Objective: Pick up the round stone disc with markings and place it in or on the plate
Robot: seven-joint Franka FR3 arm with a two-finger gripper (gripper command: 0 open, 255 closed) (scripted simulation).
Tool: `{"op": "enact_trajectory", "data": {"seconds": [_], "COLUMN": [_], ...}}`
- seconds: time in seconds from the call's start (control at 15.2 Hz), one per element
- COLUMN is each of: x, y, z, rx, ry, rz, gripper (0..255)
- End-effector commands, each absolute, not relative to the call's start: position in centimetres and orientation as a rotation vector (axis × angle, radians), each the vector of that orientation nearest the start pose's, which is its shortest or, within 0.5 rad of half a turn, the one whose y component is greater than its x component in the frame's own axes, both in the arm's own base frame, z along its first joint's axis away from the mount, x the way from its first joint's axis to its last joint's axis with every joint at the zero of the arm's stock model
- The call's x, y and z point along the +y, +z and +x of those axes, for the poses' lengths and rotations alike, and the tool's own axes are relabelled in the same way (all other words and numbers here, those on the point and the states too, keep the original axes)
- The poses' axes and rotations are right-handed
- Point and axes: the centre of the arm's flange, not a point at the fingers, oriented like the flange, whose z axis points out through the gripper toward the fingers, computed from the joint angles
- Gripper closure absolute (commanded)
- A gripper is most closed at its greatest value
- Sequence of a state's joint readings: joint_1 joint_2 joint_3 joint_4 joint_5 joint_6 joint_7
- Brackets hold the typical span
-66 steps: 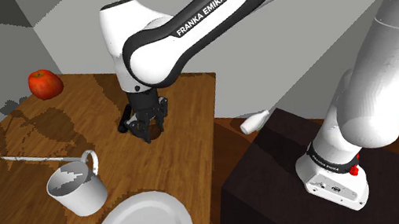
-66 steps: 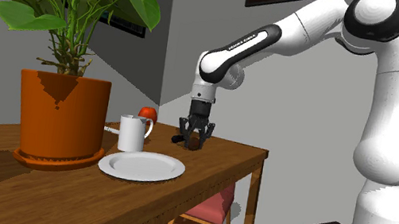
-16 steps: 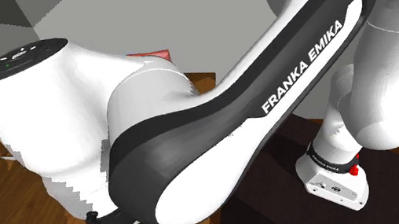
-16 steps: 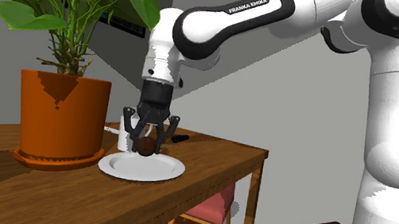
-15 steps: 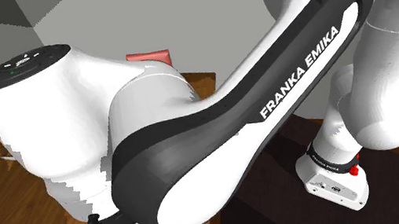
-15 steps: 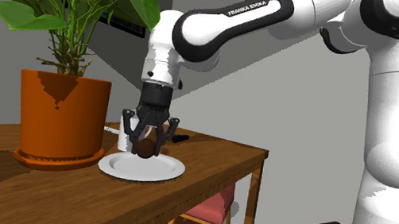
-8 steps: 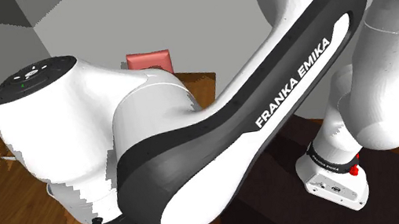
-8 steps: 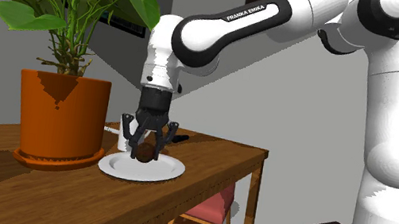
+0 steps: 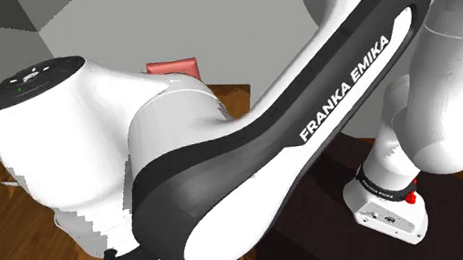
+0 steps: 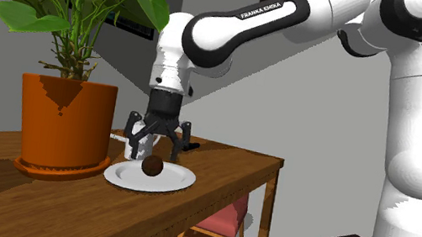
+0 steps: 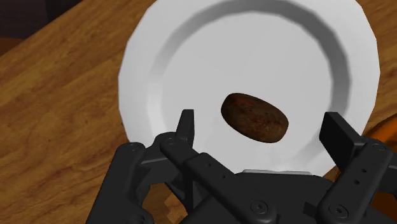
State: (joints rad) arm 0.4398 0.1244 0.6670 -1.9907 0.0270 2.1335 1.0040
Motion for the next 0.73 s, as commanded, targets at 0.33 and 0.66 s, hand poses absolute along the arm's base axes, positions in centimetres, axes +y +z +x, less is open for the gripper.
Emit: {"op": "enact_trajectory", "data": {"seconds": [0.33, 0.66], "x": [51.2, 51.2], "y": [46.1, 46.0], "z": [27.0, 27.0], "rx": [-0.127, -0.127], "ry": [0.099, 0.099], "rz": [-3.05, -3.05], "gripper": [0, 0]}}
